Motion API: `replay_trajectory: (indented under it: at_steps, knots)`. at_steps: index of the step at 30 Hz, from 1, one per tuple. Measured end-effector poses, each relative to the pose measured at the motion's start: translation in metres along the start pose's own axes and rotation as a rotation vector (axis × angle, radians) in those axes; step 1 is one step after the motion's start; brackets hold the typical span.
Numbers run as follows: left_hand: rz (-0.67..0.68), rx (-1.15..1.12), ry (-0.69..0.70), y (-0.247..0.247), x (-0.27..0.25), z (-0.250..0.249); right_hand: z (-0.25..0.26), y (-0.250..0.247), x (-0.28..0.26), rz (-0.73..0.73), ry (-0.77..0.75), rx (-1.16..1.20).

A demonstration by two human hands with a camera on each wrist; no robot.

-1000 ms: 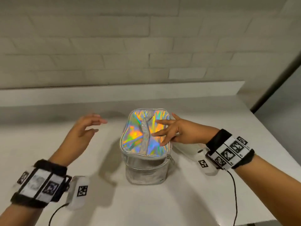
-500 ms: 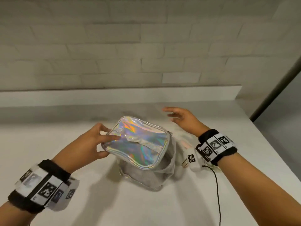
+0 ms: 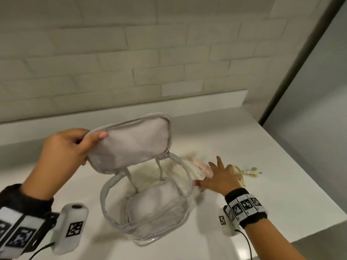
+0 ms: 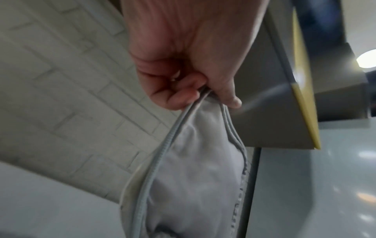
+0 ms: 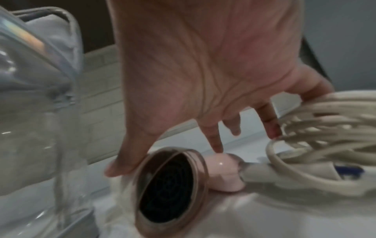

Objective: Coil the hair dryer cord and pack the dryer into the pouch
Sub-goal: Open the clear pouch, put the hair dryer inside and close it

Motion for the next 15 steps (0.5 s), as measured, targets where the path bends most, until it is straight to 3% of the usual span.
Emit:
replay_trajectory:
  at_steps: [4, 7, 15]
  knots:
    - [0.004, -0.155, -0.136, 0.000, 0.014, 0.033, 0.002, 0.005, 0.005, 0.056, -0.096, 0.003]
    - [0.046, -0.251, -0.209, 0.002, 0.012, 0.047, 0.006, 0.007, 0.007, 0.075, -0.049, -0.009]
    - [0.133, -0.308, -0.257, 0.007, -0.007, 0.053, 0.011, -0.003, 0.020, 0.003, -0.022, 0.133]
Point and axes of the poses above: each hand's wrist, its own x-axis towards the middle knuckle, its own y-axis out of the palm, z = x × y, the point moved 3 cm from there along x, towards the middle knuckle, and after that the axes turned 4 degrees about -y, right-handed, at the moved point
